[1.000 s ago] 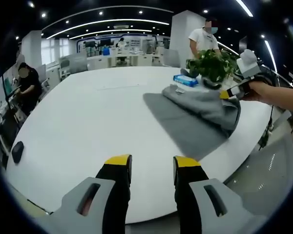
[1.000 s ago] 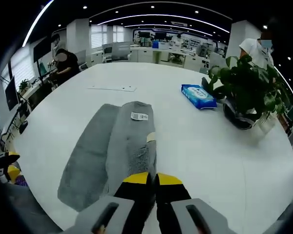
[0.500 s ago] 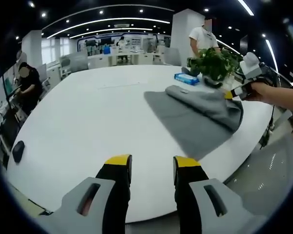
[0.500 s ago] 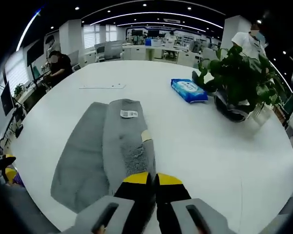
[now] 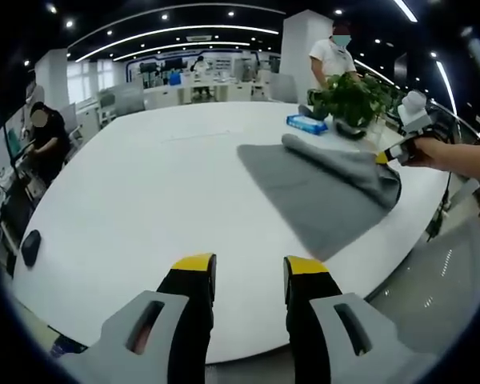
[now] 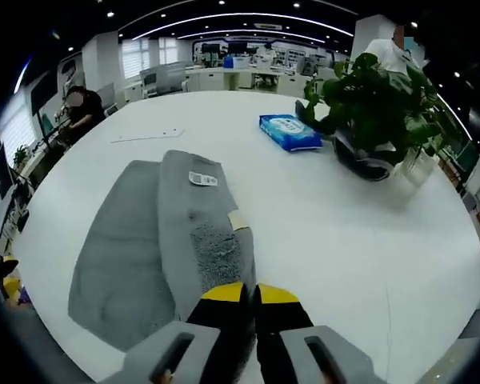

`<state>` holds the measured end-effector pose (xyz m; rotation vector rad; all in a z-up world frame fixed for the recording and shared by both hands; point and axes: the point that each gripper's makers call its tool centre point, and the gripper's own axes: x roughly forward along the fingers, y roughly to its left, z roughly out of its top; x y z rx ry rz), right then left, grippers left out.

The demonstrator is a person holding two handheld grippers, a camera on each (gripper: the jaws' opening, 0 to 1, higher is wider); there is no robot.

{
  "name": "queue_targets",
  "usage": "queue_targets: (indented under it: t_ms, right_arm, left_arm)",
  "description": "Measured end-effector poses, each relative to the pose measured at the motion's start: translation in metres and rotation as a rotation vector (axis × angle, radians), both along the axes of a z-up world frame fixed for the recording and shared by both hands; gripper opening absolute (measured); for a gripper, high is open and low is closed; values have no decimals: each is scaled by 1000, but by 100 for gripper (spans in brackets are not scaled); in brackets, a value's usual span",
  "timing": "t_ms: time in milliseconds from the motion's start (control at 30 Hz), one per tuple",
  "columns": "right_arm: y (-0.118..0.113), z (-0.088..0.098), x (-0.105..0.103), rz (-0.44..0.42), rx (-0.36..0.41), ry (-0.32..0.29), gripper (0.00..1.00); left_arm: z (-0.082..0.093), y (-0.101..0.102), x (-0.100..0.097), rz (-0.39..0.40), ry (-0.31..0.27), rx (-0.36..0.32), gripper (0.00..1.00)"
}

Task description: Open the folded towel by lifting each exposed corner and separating the folded layers until the towel lies flat within the target outline without major curled edges

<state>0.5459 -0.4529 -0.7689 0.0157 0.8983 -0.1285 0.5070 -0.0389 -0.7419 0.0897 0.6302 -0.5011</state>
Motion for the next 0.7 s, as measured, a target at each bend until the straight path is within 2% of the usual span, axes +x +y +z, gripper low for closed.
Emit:
queue_targets:
  t_ms: [267,433,700]
  right_arm:
    - [-30,-8,-14,-64,-11,27,1]
    - [-41,-15,-20,-103,25,30,1]
    - [-41,-14,-18,-146,53,-34,3]
  left_arm:
    - [-1,1,0,6,2,14,33]
    - [-4,2,-1,10,12,21,33]
    - [-4,-6,-4,-26,18,22,33]
